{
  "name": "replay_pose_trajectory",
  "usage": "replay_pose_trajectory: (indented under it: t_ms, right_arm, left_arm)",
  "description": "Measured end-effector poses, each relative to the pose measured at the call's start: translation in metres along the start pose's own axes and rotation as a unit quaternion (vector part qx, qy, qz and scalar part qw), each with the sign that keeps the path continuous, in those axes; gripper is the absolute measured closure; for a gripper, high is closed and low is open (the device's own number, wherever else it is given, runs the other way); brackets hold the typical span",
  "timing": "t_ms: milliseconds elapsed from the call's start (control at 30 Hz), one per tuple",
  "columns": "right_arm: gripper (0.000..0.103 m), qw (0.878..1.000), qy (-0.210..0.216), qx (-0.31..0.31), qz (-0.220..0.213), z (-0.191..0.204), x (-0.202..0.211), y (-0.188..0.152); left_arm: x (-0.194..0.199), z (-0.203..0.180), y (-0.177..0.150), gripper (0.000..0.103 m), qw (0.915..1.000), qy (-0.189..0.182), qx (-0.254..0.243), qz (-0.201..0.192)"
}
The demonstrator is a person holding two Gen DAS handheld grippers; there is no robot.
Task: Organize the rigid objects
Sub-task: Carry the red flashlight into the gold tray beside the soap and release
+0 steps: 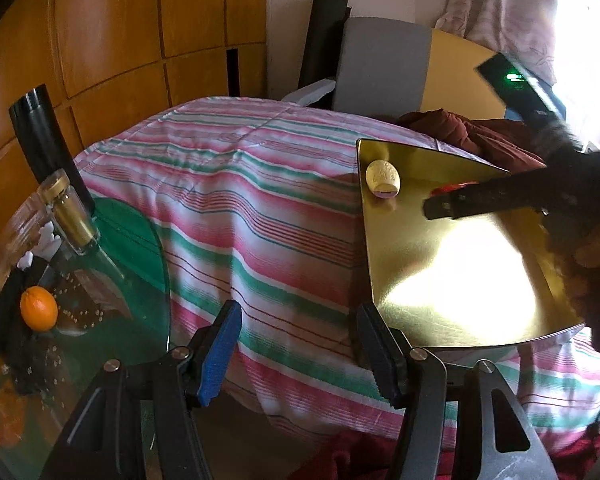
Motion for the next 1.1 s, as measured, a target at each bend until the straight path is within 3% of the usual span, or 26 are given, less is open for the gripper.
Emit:
replay_pose_trajectory:
  t_ms: [233, 433, 867, 1100]
  right_arm:
    - [0.027, 0.999, -0.007, 0.046, 0.007, 0.018, -0.021, 0.017]
    - [0.027, 0.996, 0.013, 0.082, 0.034, 0.039, -0.043, 0.021]
    - [0.026, 0.997, 0.06, 0.044, 0.033, 0.051, -0.036, 0.02]
    - [0.021, 0.998, 0.053, 0.029, 0.005, 0.04, -0.013, 0.029]
  left_arm:
    - [-0.004, 0.006, 0.0, 0.042, 0.9999, 0.0, 0.01, 0.005]
    - [-0.006, 0.008, -0.001, 0.042, 0.9999, 0.001, 0.014, 0.008]
    - [-0.002, 0.008, 0.002, 0.042, 0.9999, 0.004, 0.016, -0.002]
    - [0.001, 0.01, 0.004, 0.042, 0.9998, 0.006, 0.02, -0.006]
Point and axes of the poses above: each gripper's, at about its wrist camera, not at the fingertips, and x roughly against the way its jaws point, z to its left, y to its top, the point moved 9 cm from there along -x, roughly the way its jaws point, and after that the axes turned 1 degree about z, right-handed, at the moved point
